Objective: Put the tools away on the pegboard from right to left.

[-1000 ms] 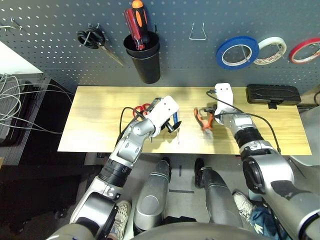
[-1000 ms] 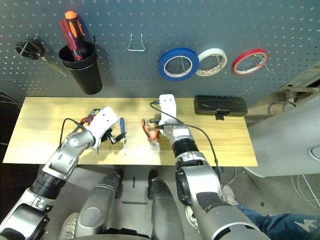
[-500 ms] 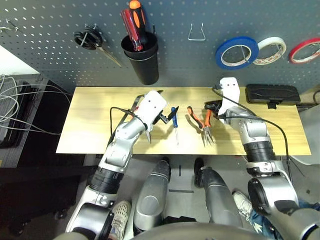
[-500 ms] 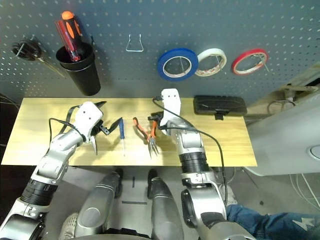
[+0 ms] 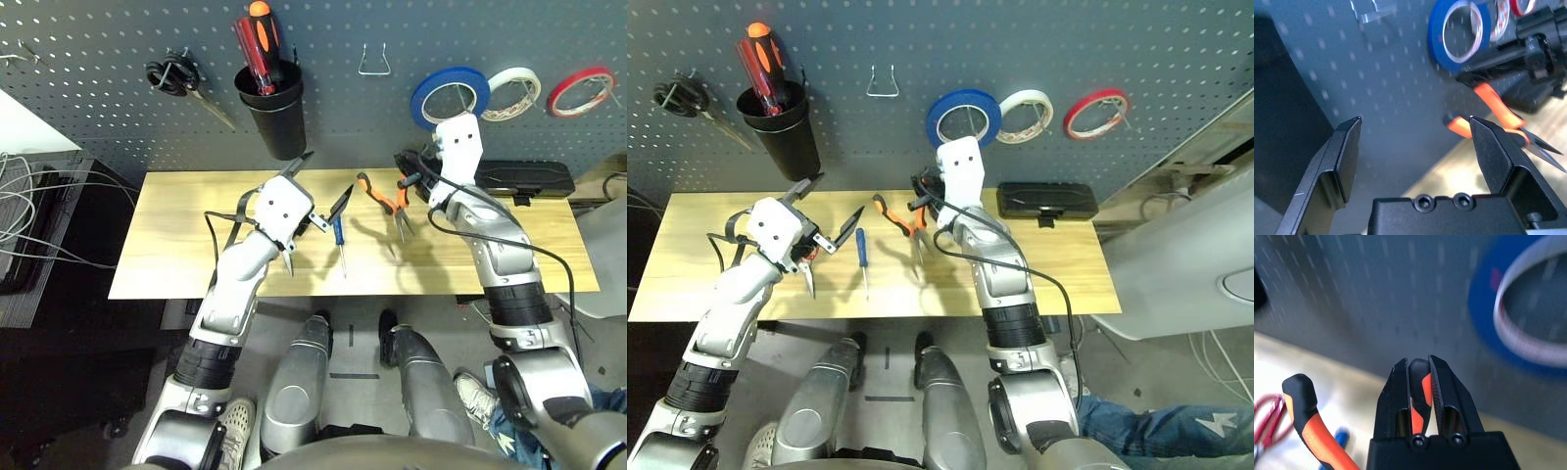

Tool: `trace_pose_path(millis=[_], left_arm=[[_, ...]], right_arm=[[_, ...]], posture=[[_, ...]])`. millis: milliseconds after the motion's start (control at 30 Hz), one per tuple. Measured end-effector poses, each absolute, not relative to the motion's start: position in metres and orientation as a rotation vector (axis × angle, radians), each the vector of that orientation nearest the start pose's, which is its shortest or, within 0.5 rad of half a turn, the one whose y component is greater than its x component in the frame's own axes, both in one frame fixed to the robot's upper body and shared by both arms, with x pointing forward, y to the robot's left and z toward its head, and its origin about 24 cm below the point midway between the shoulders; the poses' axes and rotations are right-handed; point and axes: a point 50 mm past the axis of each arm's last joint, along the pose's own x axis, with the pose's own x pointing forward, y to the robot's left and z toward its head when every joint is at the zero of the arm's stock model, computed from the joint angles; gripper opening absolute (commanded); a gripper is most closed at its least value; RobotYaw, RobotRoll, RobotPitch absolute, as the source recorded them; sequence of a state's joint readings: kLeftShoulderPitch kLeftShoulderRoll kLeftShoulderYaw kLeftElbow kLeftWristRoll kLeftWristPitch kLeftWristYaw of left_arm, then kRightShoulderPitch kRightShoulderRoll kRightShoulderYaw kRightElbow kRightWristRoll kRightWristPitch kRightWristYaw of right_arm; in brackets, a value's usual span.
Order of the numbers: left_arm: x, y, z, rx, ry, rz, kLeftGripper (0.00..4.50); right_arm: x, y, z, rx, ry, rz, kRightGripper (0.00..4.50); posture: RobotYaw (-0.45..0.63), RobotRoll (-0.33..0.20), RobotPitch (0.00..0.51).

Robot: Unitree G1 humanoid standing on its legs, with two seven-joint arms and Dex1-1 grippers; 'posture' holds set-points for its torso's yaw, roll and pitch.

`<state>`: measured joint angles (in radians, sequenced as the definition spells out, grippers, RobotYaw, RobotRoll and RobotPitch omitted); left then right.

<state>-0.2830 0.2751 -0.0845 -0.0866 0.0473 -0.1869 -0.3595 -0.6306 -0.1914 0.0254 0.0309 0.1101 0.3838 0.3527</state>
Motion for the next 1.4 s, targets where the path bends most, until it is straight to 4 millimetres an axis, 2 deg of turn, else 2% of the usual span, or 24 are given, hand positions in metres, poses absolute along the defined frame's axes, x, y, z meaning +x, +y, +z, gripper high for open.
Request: trace_pose_path(millis=[167, 367, 767, 933, 1267, 1400], left_arm=[[0.282, 0.136, 0.154, 0.411, -0.557, -0.492, 4.50], [0.283, 0.135, 0.166, 0.390, -0.625, -0.491, 4.50], [0.285, 0.132, 0.173, 0.395, -0.668, -0.511, 4.50], [0.288, 0.130, 0.175, 0.393, -0.681, -0.516, 4.50], [0.290, 0.129, 0.179, 0.402, -0.691, -0.526, 4.50], [0.290, 0.130, 0.179, 0.400, -0.683, -0.528, 4.50]], right_arm=[[0.338, -0.105, 0.213, -0.140, -0.311, 0.517, 0.41], [0.334, -0.106, 0.240, -0.096, -0.433, 0.506, 0.41], [0.320, -0.105, 0.294, -0.009, -0.702, 0.492, 0.41], [0.325, -0.096, 0.314, 0.008, -0.827, 0.467, 0.41], [0.337, -0.086, 0.333, -0.003, -0.994, 0.405, 0.41], [0.342, -0.083, 0.336, -0.006, -1.027, 0.378, 0.41]], posture=[[0.16, 0.000, 0.289], [0.16, 0.000, 0.280], [0.15, 0.000, 0.266], [0.15, 0.000, 0.268], [0.18, 0.000, 0.297], [0.19, 0.000, 0.314]])
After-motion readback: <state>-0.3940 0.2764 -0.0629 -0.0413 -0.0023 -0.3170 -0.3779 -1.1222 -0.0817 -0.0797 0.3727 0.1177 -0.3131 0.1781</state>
